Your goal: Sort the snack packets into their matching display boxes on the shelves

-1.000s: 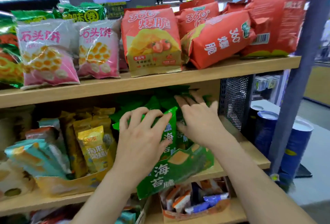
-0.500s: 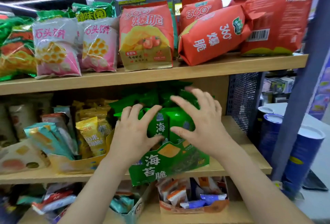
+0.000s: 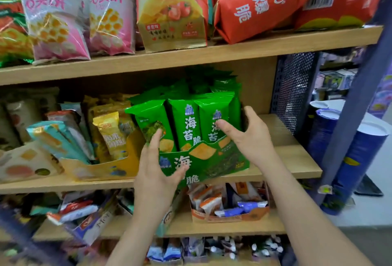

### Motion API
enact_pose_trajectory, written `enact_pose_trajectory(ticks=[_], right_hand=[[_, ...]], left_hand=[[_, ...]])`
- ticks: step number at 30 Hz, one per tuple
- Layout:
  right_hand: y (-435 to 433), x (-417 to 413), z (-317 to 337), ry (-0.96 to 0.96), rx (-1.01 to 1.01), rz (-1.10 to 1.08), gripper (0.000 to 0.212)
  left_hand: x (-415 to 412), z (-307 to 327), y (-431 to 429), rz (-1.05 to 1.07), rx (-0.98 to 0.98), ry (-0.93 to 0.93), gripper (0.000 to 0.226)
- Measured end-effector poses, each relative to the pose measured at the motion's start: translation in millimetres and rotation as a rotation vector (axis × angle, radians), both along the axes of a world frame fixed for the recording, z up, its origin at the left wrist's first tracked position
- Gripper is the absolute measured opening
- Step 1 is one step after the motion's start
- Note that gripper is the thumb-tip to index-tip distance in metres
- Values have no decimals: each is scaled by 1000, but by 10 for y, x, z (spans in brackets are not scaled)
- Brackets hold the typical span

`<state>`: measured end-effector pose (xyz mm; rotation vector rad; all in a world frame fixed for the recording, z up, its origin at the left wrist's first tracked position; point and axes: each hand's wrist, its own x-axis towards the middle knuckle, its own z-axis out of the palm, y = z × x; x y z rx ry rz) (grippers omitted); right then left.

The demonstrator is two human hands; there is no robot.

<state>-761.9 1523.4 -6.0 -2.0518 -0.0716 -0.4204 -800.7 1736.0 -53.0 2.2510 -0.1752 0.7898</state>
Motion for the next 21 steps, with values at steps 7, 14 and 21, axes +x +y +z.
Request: enact_pose_trajectory(ticks=[7, 14, 21], right_hand=[[-204, 109, -219, -192, -75, -207, 63], [-349, 9, -480, -303, -31, -468, 52], [-346, -629, -1661, 55, -140, -243, 23]], left_hand=[[463, -129, -121, -106, -29, 72, 59], [530, -244, -415, -110, -42, 28, 75], [-33, -1546, -165, -301, 416, 10, 23]])
